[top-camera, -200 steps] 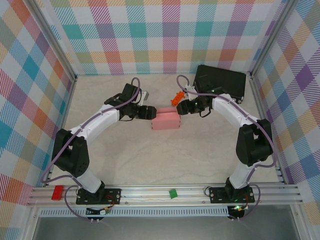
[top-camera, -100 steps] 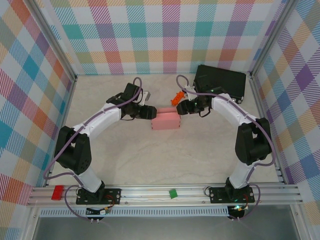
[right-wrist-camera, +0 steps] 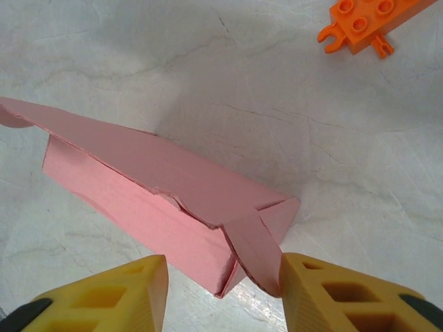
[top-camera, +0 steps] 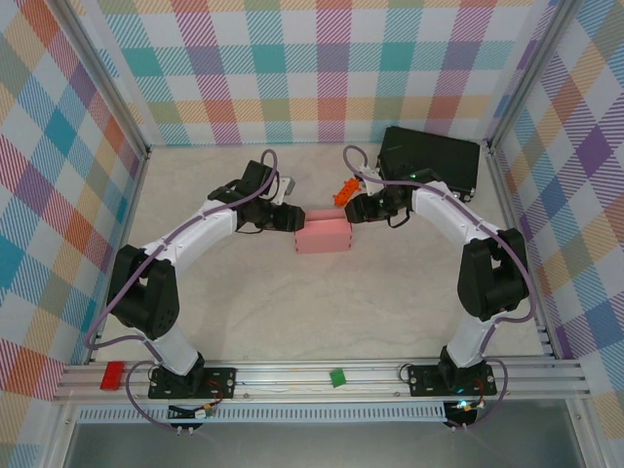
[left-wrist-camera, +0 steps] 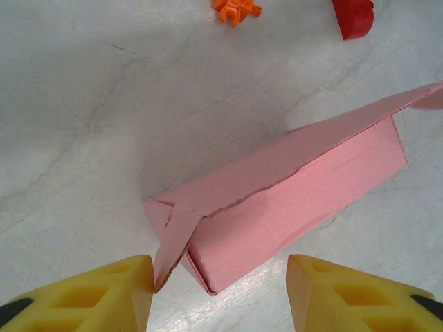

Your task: Fold the paper box

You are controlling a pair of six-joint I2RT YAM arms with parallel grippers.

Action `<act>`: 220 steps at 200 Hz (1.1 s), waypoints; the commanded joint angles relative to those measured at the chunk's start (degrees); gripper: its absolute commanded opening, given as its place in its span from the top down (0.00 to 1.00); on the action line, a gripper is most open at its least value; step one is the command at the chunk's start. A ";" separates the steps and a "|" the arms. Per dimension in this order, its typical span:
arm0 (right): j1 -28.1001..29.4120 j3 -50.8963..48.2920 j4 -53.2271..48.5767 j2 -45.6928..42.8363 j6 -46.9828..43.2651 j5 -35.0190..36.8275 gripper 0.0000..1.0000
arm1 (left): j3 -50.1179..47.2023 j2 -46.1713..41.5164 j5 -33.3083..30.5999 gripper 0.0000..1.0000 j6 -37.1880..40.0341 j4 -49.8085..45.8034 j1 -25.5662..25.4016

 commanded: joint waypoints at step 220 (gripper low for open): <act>1.70 -0.45 1.33 0.42 4.66 -2.80 0.72 | 1.71 1.49 2.87 0.77 -4.15 0.89 0.58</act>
